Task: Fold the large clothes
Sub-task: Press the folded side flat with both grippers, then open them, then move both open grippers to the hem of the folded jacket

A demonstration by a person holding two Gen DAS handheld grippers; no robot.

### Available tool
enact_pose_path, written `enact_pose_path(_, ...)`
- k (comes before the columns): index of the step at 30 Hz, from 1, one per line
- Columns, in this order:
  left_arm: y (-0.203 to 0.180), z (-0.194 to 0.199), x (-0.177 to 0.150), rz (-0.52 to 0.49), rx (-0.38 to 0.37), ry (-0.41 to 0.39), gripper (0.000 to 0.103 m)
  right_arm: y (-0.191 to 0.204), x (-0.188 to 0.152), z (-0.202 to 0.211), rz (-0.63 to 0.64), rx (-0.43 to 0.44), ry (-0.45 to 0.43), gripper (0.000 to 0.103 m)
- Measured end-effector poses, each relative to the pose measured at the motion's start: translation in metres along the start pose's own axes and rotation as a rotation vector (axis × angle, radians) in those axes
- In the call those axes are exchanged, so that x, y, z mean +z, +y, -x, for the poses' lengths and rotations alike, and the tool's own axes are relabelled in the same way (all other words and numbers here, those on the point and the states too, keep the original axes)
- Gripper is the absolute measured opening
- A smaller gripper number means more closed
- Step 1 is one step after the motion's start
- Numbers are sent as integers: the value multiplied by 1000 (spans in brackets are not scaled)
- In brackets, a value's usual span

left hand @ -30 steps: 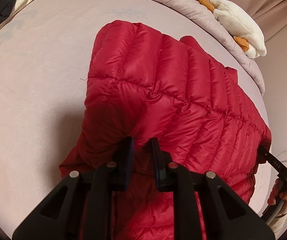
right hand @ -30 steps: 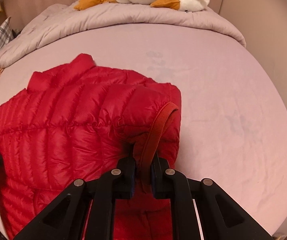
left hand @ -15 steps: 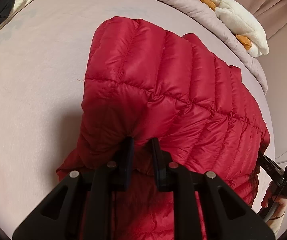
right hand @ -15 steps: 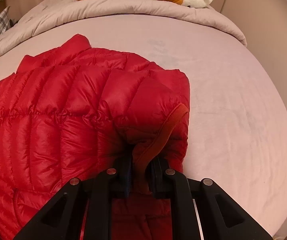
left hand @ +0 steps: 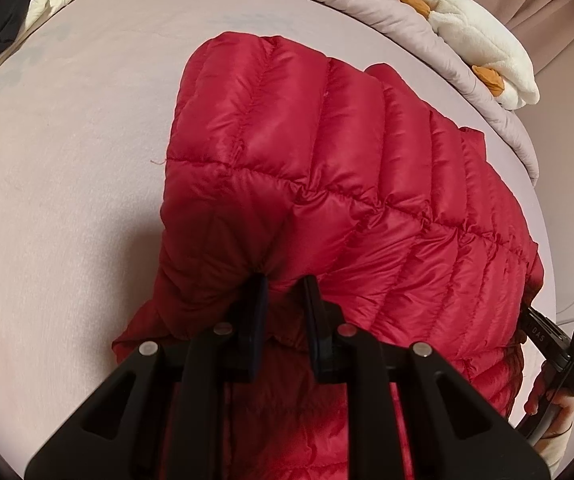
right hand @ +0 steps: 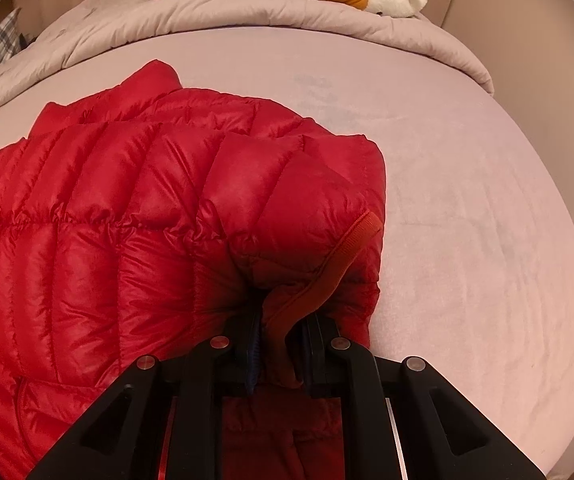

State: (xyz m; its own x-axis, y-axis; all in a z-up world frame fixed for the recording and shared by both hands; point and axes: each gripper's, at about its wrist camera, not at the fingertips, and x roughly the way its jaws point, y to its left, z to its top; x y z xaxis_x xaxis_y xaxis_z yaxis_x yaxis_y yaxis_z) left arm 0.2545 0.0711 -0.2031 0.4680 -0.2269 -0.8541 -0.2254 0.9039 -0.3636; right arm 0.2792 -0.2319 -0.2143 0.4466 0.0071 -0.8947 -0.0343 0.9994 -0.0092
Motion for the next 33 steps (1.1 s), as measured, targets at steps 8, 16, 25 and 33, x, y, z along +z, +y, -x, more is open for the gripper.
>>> enact_pose_path(8, 1, 9, -4, 33, -15, 15, 30, 2, -2, 6, -8, -5, -9, 13)
enact_pose_path(16, -11, 73, -21, -8, -51, -74, 79, -12, -13, 54, -30, -14, -84, 59)
enact_pose_path(25, -21, 172, -58, -47, -136, -257, 103, -29, -34, 149, -44, 62, -267, 94)
enact_pose_path(33, -15, 216, -106, -94, -118, -336, 103, -37, -70, 219, -28, 151, -437, 101)
